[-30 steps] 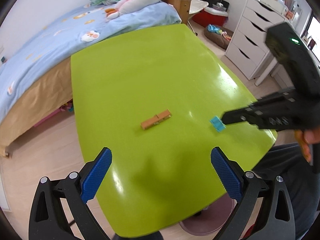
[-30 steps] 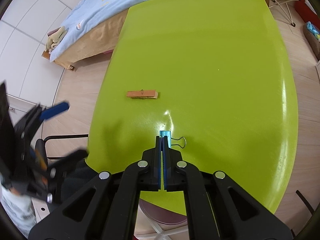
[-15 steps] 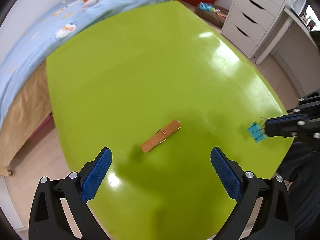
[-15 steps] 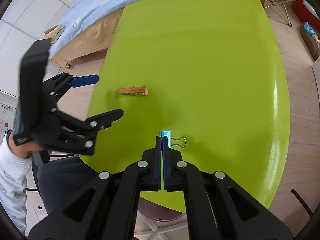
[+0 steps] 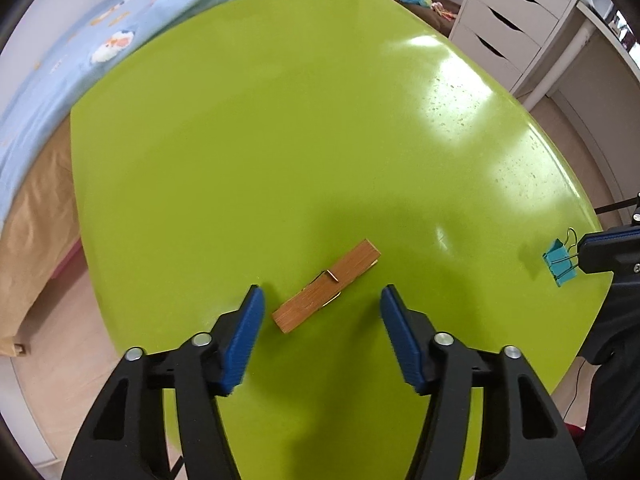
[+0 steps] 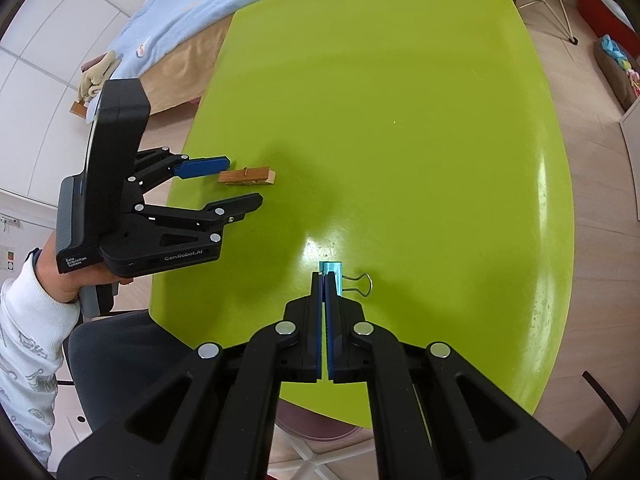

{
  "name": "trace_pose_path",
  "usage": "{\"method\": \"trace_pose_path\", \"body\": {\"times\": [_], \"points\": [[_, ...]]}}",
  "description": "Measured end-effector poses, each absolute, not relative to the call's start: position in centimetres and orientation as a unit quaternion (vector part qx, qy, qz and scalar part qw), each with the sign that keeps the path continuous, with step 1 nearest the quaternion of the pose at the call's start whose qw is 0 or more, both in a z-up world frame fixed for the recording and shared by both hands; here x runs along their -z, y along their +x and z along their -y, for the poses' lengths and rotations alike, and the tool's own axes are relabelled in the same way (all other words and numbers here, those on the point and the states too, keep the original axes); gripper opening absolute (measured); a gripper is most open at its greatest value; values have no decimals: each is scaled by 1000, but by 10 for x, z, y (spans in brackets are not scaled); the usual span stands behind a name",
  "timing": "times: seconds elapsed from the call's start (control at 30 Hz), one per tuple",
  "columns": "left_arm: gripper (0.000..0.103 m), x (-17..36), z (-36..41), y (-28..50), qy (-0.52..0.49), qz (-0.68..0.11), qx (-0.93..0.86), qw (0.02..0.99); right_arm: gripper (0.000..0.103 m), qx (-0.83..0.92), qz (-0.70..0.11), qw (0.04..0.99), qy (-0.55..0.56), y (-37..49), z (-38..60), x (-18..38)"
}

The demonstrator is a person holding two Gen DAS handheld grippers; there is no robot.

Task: Collect trash
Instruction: 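Grasp the wooden clothespin with the left gripper while the right gripper holds the clip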

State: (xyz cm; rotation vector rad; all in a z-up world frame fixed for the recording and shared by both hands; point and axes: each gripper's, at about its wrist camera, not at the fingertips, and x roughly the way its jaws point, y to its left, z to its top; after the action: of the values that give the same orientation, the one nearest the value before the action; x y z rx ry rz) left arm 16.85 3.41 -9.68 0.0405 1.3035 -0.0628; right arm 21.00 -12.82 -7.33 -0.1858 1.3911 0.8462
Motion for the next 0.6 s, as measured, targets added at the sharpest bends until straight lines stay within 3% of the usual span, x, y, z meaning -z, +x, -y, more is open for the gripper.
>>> {"method": "trace_pose_path", "body": {"times": [0.17, 0.37, 0.6], "points": [[27, 94, -39, 168, 14, -608, 13, 794, 1, -377, -620, 683, -83, 208, 127, 75], [12, 91, -34, 165, 16, -606, 19, 795, 1, -376, -620, 684, -84, 207, 125, 77], [12, 73, -30, 150, -9, -587, 11, 810, 1, -376, -609, 694, -82, 202, 127, 71]]}}
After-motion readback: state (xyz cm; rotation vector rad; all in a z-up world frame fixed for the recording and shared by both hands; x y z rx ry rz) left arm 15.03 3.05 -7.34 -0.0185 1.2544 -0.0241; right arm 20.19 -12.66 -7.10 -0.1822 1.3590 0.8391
